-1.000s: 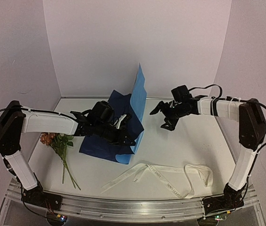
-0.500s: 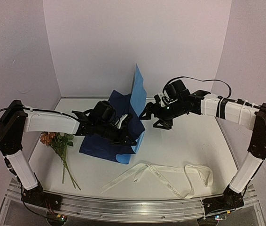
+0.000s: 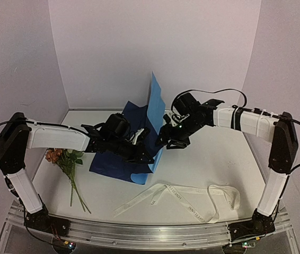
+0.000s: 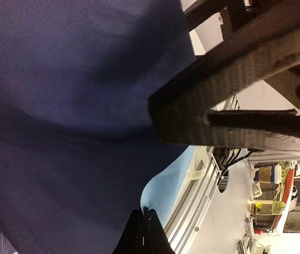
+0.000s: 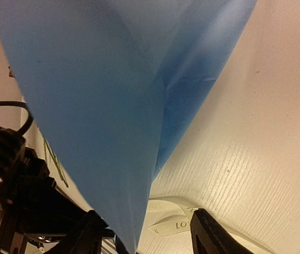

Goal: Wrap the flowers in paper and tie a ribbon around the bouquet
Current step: Pass from the left arm to the right, then unfold the folded wrapping paper at the center of the board.

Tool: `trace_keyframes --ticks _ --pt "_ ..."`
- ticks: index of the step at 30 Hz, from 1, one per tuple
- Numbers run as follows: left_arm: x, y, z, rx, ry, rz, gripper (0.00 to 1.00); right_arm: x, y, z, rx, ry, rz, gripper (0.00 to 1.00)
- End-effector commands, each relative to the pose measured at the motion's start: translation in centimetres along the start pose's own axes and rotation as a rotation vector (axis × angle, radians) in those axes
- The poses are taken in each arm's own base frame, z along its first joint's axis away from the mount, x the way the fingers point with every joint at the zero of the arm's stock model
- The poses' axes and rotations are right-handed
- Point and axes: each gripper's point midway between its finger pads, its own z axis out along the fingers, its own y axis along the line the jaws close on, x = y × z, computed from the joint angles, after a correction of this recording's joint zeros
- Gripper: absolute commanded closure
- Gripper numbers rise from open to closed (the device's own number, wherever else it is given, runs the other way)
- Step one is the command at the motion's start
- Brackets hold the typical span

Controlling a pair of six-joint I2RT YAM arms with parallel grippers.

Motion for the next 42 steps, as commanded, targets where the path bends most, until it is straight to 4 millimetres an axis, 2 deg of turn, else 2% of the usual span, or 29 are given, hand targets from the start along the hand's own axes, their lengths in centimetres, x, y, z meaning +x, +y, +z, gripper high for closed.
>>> trace_keyframes --ticks 1,2,3,4,5,8,11,14,16,17,23,28,36,42 --pt "-1.8 -2.3 -1.5 0.039 -0.051 0.068 1.00 -0.6 0.9 0.1 -0.006 0.002 -0.004 0.64" --pt "-1.8 -2.4 -1.6 0.037 -0.053 0.068 1.00 -0.6 0.8 0.2 0.000 0.003 0.002 0.72" --pt "-1.8 -2.4 -1.9 0.031 -0.061 0.069 0.94 -0.5 0.5 0.2 0.014 0.000 0.009 0.80" --pt "-1.9 -2.3 -2.1 0.017 -0.073 0.067 0.87 -0.4 -0.1 0.1 0.041 -0.007 0.018 0.89" --pt "-2.0 -2.4 -2.6 0.009 -0.086 0.066 0.77 -0.2 -0.7 -0.1 0.068 -0.015 0.024 0.93" --pt "-2.4 -2.0 -4.1 -0.041 -0.147 0.052 0.46 0.6 -3.2 -0.9 0.176 -0.050 0.076 1.00" --pt "-3.2 -0.2 -6.3 -0.120 -0.240 -0.018 0.30 1.9 -5.3 -1.4 0.253 -0.082 0.143 1.00" --pt "-3.9 3.9 -8.6 -0.202 -0.327 -0.159 0.28 3.1 -7.6 -2.0 0.336 -0.114 0.207 1.00" --pt "-4.1 6.7 -9.2 -0.238 -0.338 -0.238 0.28 3.8 -8.7 -2.5 0.372 -0.130 0.226 1.00" --pt "-4.2 7.5 -9.0 -0.249 -0.333 -0.252 0.28 4.1 -9.1 -2.6 0.387 -0.135 0.230 1.00" --pt "-3.4 10.9 -5.4 -0.267 -0.243 -0.334 0.29 5.8 -12.0 -3.8 0.519 -0.153 0.262 1.00" --pt "-1.7 14.4 -3.7 -0.343 -0.192 -0.431 0.29 6.4 -13.6 -5.6 0.628 -0.154 0.229 1.00" --pt "0.7 19.8 -4.2 -0.488 -0.154 -0.548 0.29 6.5 -15.8 -8.0 0.727 -0.101 0.193 1.00" --pt "0.5 23.8 -5.3 -0.571 -0.138 -0.581 0.29 6.3 -17.7 -8.8 0.760 -0.016 0.203 1.00"
